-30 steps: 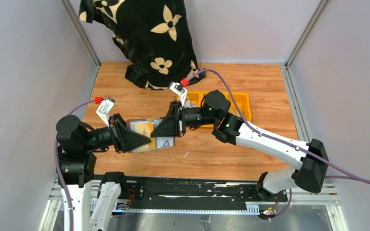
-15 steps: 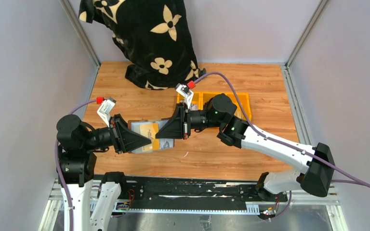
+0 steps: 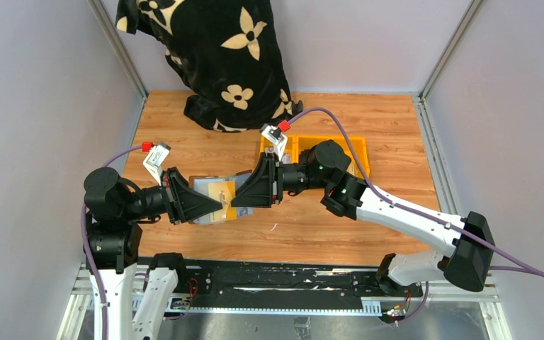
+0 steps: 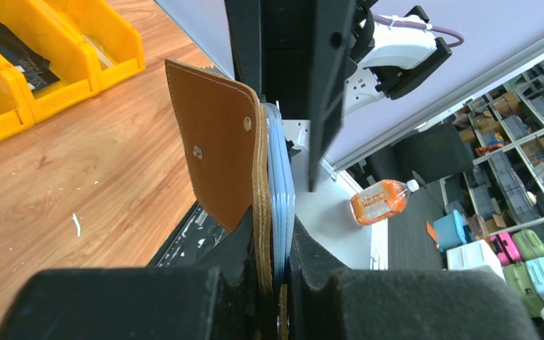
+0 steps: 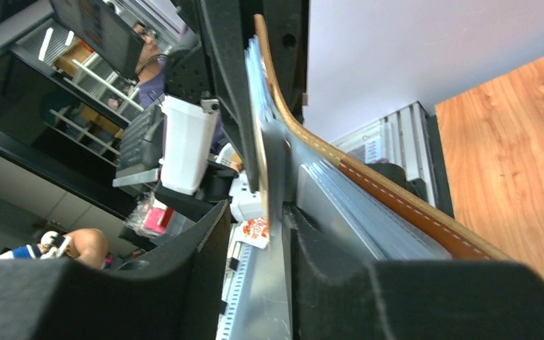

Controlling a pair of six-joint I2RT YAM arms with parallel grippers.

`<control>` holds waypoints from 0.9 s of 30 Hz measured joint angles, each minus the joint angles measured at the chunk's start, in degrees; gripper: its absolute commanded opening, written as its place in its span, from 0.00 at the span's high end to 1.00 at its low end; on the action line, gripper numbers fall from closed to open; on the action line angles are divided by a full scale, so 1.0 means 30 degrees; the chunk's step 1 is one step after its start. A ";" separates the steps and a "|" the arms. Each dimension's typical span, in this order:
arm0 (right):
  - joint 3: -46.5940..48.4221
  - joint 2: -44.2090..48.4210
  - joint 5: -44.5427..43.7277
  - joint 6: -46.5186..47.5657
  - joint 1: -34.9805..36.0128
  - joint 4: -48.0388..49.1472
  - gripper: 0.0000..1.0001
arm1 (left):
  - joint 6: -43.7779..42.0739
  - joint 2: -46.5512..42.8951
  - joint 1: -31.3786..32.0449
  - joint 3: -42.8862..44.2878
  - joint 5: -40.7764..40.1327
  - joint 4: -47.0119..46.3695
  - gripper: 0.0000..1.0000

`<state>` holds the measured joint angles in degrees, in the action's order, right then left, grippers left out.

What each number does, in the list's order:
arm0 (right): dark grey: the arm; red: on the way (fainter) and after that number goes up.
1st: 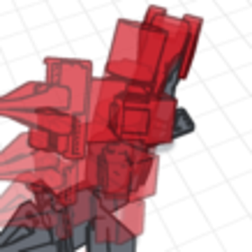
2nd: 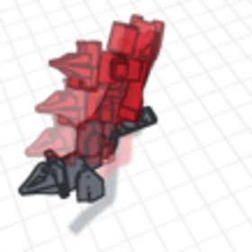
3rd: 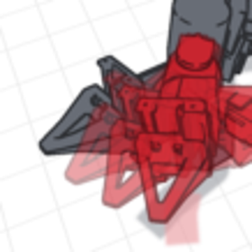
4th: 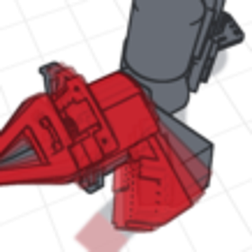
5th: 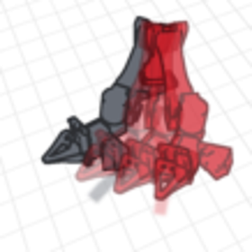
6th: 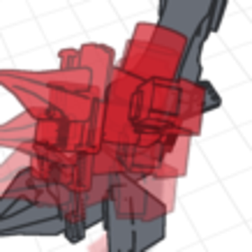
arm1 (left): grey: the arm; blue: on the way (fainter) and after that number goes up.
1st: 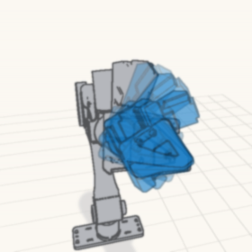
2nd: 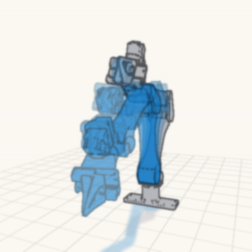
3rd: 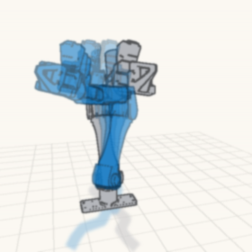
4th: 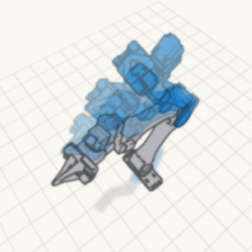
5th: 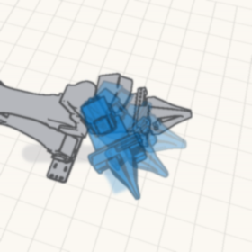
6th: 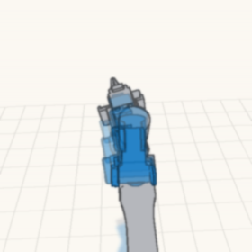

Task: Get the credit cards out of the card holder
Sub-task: Remove the credit card from the card holder.

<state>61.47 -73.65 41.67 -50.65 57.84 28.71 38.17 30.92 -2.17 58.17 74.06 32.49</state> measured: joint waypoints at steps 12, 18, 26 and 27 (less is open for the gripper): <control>0.0313 -0.1224 0.0350 -0.1778 0.0000 0.2594 0.90 | 0.0022 0.0073 0.0007 0.0211 -0.0554 0.0080 0.95; 0.0175 -0.0962 0.0248 -0.1610 -0.0124 0.2222 1.00 | 0.0117 0.0095 0.0022 0.0408 -0.0393 0.0066 0.94; -0.1268 0.2288 0.0124 -0.0583 -0.2004 0.0080 1.00 | 0.0138 0.0270 0.0022 0.0627 -0.0350 0.0066 0.94; -0.1341 0.2739 0.0131 -0.0313 -0.2302 -0.0386 1.00 | 0.0138 0.0270 0.0022 0.0685 -0.0321 0.0051 0.95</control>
<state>57.45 -65.43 42.06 -51.59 50.94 27.55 38.59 31.73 -2.11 60.23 73.10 32.64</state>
